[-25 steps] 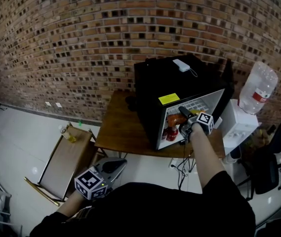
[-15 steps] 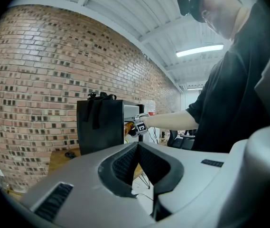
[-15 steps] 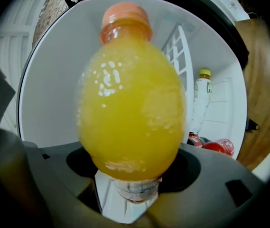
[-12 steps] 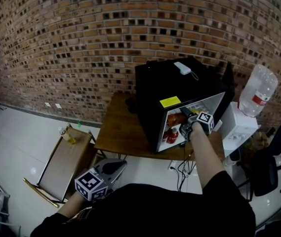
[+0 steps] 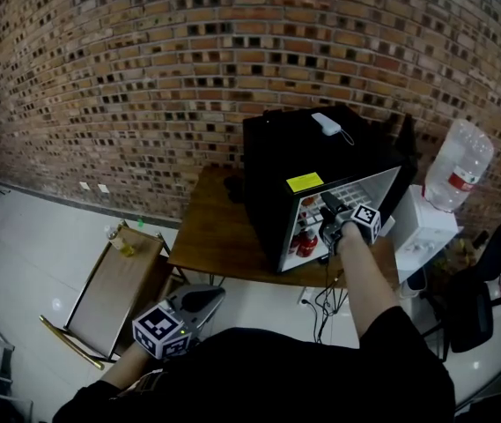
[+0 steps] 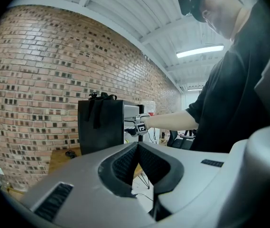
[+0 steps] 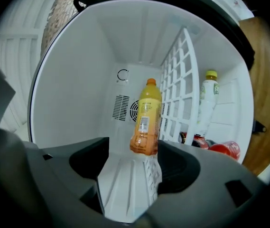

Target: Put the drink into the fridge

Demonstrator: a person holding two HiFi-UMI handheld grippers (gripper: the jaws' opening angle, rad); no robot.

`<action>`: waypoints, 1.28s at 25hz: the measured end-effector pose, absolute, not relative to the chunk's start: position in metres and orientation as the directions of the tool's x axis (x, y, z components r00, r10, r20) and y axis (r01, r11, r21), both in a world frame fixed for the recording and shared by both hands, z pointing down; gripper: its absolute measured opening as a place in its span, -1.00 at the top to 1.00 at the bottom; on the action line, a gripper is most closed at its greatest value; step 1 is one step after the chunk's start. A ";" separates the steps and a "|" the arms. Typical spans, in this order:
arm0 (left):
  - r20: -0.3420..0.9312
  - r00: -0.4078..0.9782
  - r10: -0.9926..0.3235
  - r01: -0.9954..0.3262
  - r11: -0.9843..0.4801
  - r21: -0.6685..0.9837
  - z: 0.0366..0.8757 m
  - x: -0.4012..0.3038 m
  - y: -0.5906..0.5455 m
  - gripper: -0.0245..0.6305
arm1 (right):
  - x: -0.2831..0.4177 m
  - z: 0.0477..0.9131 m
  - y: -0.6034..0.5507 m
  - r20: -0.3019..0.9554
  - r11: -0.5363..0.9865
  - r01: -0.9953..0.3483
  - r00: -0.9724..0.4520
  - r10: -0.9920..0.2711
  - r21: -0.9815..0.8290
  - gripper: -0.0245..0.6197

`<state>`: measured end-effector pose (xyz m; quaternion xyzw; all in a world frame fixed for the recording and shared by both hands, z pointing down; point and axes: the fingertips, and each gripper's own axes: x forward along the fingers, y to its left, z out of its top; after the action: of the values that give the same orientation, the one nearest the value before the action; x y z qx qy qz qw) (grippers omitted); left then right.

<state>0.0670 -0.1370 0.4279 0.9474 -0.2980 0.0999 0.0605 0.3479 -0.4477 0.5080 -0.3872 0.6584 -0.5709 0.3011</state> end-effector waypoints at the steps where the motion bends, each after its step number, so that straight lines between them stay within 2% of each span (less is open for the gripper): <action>1: 0.226 0.803 -0.552 -0.577 -0.815 0.057 0.428 0.066 -0.136 0.94 | 0.347 0.510 -0.447 0.050 0.045 -0.170 -0.519 -0.853 -0.984 -0.08; 6: 0.217 0.809 -0.546 -0.569 -0.821 0.054 0.430 0.066 -0.135 0.94 | 0.348 0.507 -0.433 0.025 0.106 -0.213 -0.536 -0.844 -0.971 -0.08; 11: 0.183 0.834 -0.520 -0.541 -0.836 0.088 0.423 0.073 -0.142 0.94 | 0.327 0.465 -0.372 -0.126 0.408 -0.311 -0.643 -0.755 -0.858 0.01; 13: 0.159 0.849 -0.504 -0.521 -0.848 0.097 0.421 0.080 -0.146 0.94 | 0.317 0.447 -0.344 -0.154 0.527 -0.358 -0.697 -0.700 -0.771 0.04; 16: 0.141 0.865 -0.482 -0.497 -0.861 0.105 0.420 0.091 -0.152 0.94 | 0.308 0.439 -0.295 -0.065 0.674 -0.506 -0.772 -0.632 -0.537 0.06; 18: 0.130 0.874 -0.468 -0.482 -0.868 0.119 0.418 0.096 -0.157 0.94 | 0.298 0.439 -0.256 0.002 0.750 -0.571 -0.796 -0.605 -0.333 0.26; 20: 0.108 0.879 -0.465 -0.476 -0.868 0.138 0.414 0.099 -0.163 0.94 | 0.288 0.434 -0.224 0.013 0.785 -0.596 -0.797 -0.603 -0.168 0.48; 21: 0.098 0.880 -0.465 -0.475 -0.868 0.146 0.414 0.099 -0.165 0.94 | 0.286 0.430 -0.212 -0.012 0.787 -0.604 -0.792 -0.610 -0.126 0.78; 22: 0.091 0.881 -0.464 -0.473 -0.868 0.152 0.414 0.100 -0.166 0.94 | 0.285 0.427 -0.203 -0.045 0.782 -0.613 -0.783 -0.620 -0.110 0.92; 23: 0.090 0.883 -0.461 -0.470 -0.869 0.156 0.415 0.101 -0.167 0.94 | 0.285 0.427 -0.194 -0.074 0.777 -0.620 -0.774 -0.629 -0.110 0.98; 27: 0.099 0.891 -0.444 -0.454 -0.878 0.152 0.418 0.109 -0.168 0.94 | 0.272 0.435 -0.164 -0.097 0.783 -0.614 -0.777 -0.622 -0.103 0.96; 32: 0.100 0.897 -0.431 -0.442 -0.883 0.158 0.418 0.114 -0.164 0.94 | 0.270 0.446 -0.158 -0.042 0.770 -0.631 -0.770 -0.637 -0.096 0.96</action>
<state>0.1141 -0.1640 0.4182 0.9698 -0.2251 0.0310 0.0886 0.2703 -0.1575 0.4465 -0.3373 0.9399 -0.0380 0.0359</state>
